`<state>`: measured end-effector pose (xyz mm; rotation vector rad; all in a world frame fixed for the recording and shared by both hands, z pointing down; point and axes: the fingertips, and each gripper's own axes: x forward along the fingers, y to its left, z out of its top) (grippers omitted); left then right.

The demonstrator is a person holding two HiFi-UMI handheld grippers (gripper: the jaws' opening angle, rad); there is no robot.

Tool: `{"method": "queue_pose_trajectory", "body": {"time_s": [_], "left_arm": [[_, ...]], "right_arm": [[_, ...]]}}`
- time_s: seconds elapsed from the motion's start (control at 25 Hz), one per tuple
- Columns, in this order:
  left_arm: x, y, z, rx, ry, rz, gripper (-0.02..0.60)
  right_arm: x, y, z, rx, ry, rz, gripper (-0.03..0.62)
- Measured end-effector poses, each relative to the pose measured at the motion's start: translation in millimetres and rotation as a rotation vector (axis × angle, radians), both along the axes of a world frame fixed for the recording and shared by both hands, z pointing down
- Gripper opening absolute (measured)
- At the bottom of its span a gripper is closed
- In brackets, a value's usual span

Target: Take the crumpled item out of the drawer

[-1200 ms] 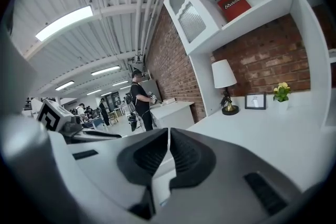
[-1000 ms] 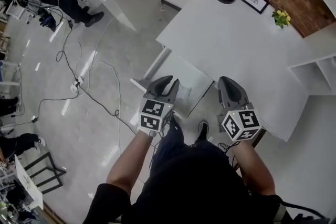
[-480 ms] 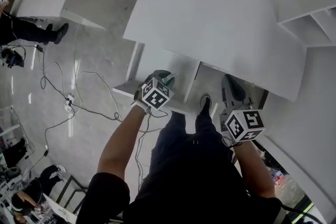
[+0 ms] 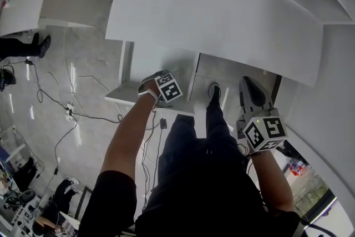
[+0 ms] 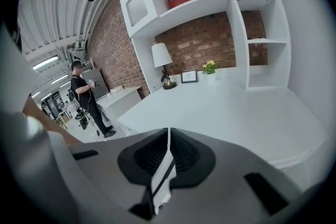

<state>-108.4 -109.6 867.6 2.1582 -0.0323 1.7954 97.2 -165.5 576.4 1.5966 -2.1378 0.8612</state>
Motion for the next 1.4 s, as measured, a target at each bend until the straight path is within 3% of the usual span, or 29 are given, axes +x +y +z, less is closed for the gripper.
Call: {"method": "queue_pose_trajectory", "body": {"time_s": [0.12, 0.2, 0.32, 0.4, 0.52, 0.76, 1.12, 1.4], "left_arm": [[10.0, 21.2, -34.4, 0.026, -0.042, 0.126, 0.094], [8.2, 23.3, -20.9, 0.035, -0.079, 0.161, 0.094], [-6.0, 7.2, 46.6, -0.008, -0.125, 0.089, 0.094], [-8.3, -4.0, 64.1, -0.014, -0.127, 0.031, 0.087], [-7.6, -22.4, 54.7, 0.057, -0.105, -0.050, 0.017], [-20.4, -48.0, 3.9, 0.206, -0.040, -0.169, 0.012], [-15.3, -85.3, -124.0, 0.451, 0.172, -0.397, 0.011], [-3.1, -99.8, -244.3, 0.509, 0.434, -0.674, 0.012]], "right_arm": [[14.2, 27.3, -52.4, -0.005, 0.025, 0.027, 0.012], [19.3, 30.1, -48.7, -0.012, 0.029, 0.034, 0.012], [18.1, 9.5, 19.0, -0.036, 0.012, 0.027, 0.012], [18.8, 1.2, 42.0, -0.048, 0.003, 0.021, 0.012], [13.9, -3.3, 43.3, -0.050, -0.008, -0.001, 0.012], [-16.0, -14.3, 19.3, -0.002, -0.032, -0.075, 0.012], [-42.3, -34.1, -12.2, 0.086, -0.087, -0.131, 0.008], [-66.5, -43.8, -47.2, 0.156, -0.099, -0.214, 0.000]]}}
